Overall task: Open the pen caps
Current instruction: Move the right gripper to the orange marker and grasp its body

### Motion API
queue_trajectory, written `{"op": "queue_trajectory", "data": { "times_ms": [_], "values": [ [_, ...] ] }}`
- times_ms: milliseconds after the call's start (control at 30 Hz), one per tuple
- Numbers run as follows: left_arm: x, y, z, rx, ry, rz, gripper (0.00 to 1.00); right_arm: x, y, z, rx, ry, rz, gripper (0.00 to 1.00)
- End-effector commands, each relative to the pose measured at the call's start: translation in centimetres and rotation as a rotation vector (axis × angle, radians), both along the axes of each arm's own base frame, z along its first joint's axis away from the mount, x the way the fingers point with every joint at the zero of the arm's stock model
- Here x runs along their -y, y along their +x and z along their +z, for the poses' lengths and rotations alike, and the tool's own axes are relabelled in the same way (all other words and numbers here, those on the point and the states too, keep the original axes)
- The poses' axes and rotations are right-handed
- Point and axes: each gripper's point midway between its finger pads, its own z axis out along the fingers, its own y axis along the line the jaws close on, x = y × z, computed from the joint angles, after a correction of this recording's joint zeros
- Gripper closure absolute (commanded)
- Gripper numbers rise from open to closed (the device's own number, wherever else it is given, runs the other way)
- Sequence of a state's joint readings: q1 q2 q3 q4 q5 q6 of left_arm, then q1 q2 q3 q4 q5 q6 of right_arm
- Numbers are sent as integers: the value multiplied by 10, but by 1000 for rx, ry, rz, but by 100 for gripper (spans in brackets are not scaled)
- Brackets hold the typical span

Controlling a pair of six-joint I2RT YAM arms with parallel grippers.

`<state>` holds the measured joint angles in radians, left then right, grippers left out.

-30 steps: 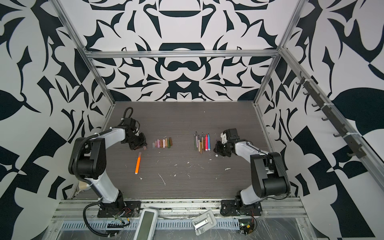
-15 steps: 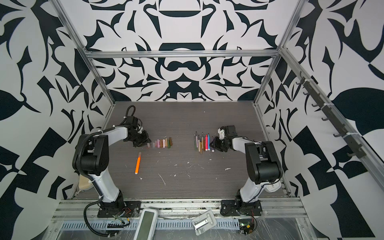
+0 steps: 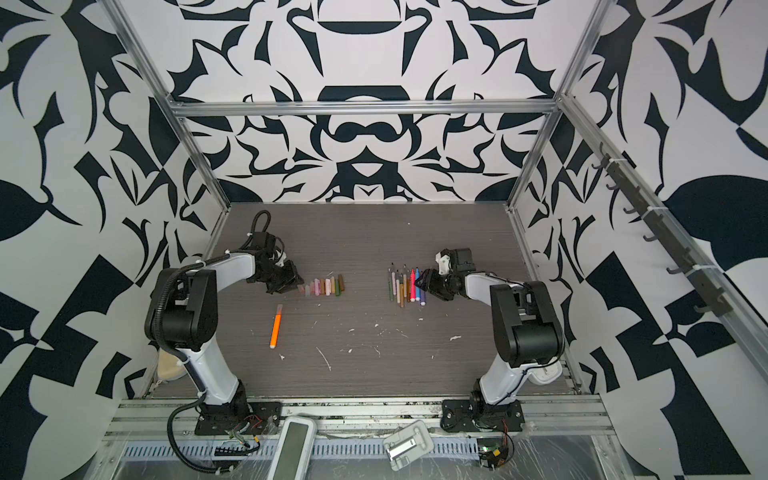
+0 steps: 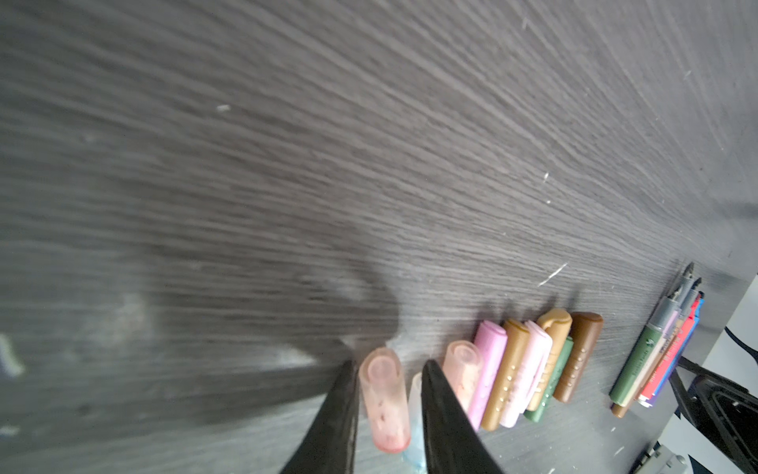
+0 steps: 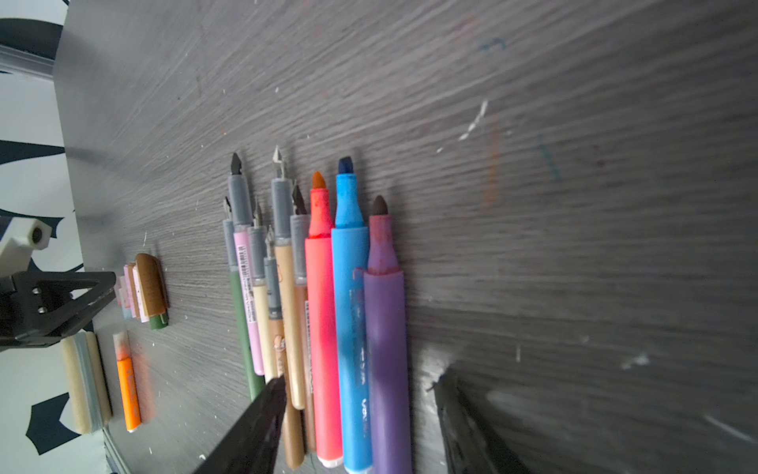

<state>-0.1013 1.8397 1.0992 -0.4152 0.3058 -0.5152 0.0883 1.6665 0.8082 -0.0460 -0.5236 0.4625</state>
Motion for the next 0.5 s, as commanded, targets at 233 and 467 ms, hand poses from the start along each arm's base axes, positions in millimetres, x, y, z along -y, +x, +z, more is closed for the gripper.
{"op": "queue_trajectory", "data": {
  "times_ms": [233,467],
  "values": [
    [-46,-15,77,184,146,167,62,1,-54,70,129,-194,29,38],
    [-68,-54,189,430,21,248,59,-165,-140,60,159,-267,291,40]
  ]
}}
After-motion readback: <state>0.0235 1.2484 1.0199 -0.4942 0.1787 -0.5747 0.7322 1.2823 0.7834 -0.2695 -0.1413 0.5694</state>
